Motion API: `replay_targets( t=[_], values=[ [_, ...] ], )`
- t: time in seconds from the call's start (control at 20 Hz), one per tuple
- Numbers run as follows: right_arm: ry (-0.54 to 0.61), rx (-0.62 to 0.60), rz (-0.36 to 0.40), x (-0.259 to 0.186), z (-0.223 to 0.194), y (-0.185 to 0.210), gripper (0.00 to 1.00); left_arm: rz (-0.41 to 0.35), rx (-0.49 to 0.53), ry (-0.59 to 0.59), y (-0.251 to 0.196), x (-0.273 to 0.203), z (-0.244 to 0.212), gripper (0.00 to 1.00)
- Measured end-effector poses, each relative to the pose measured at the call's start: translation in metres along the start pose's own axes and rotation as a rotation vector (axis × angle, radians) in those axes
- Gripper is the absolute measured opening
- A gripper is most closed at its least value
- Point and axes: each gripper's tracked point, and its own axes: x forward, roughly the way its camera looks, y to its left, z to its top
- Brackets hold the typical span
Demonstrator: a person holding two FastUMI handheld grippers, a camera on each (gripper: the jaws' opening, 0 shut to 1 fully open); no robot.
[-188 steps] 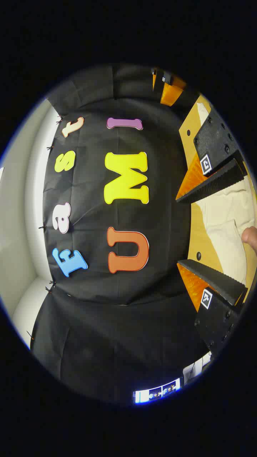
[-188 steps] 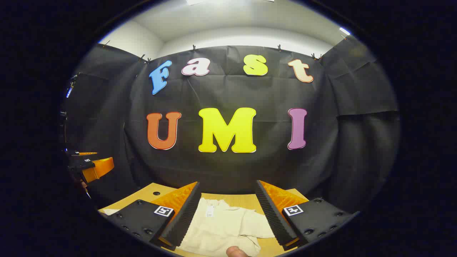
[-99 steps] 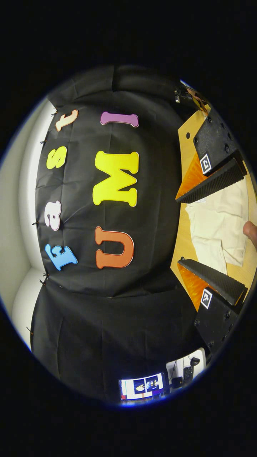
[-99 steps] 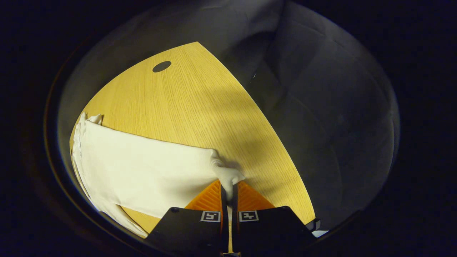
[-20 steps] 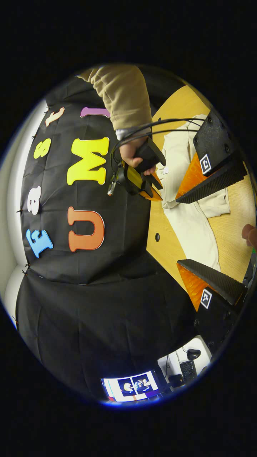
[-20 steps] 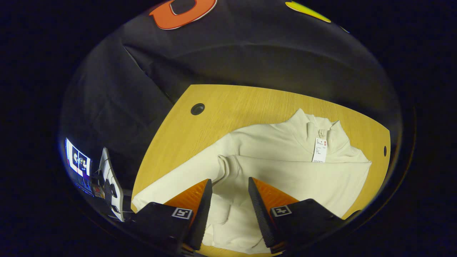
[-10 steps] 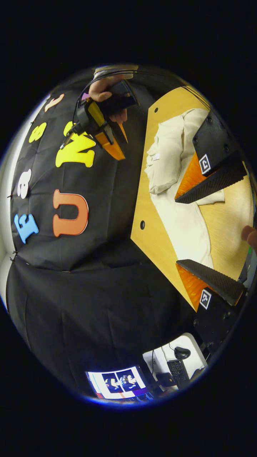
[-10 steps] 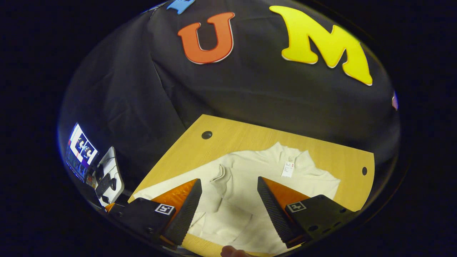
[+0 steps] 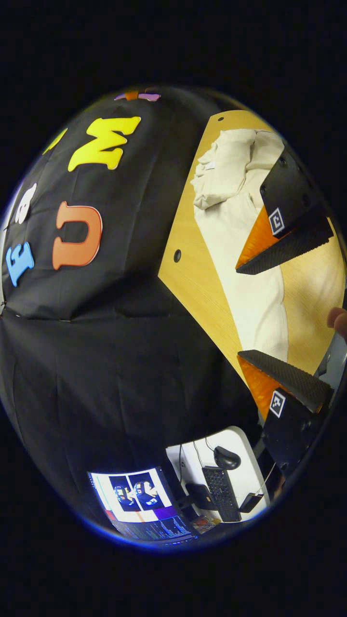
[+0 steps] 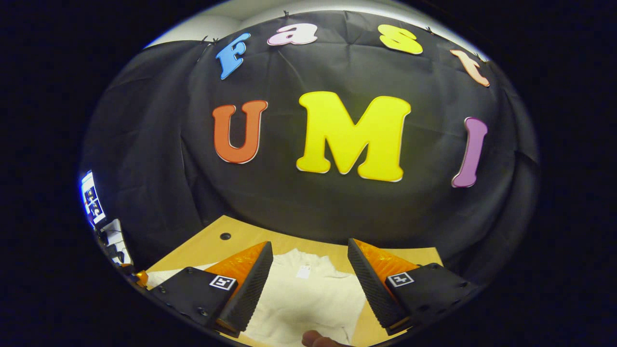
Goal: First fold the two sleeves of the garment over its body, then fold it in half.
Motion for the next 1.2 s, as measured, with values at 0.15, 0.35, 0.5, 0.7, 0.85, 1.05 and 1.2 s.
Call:
replay_targets(
  t=[0.15,0.35,0.5,0.7,0.85,1.05,1.2],
  values=[
    [-0.07,-0.001,-0.057,-0.031,0.01,-0.034,0.97,0.058,-0.014,0.067,0.021,0.021,-0.013,1.0],
    [-0.127,0.041,-0.088,-0.069,0.007,-0.057,0.97,0.112,-0.072,0.159,0.041,0.038,-0.033,1.0],
    [-0.167,0.072,-0.158,-0.094,0.006,-0.073,0.98,0.164,-0.146,0.248,0.058,0.049,-0.054,1.0],
    [-0.209,0.051,-0.222,-0.123,-0.001,-0.081,0.98,0.235,-0.305,0.39,0.077,0.054,-0.091,1.0],
    [-0.215,0.067,-0.241,-0.143,-0.009,-0.077,0.97,0.278,-0.343,0.452,0.092,0.057,-0.105,1.0],
    [-0.281,0.1,-0.241,-0.165,0.001,-0.063,0.97,0.289,-0.375,0.558,0.092,0.061,-0.123,1.0],
    [-0.259,0.1,-0.214,-0.163,-0.009,-0.054,0.97,0.288,-0.353,0.578,0.092,0.073,-0.117,1.0]
  ],
)
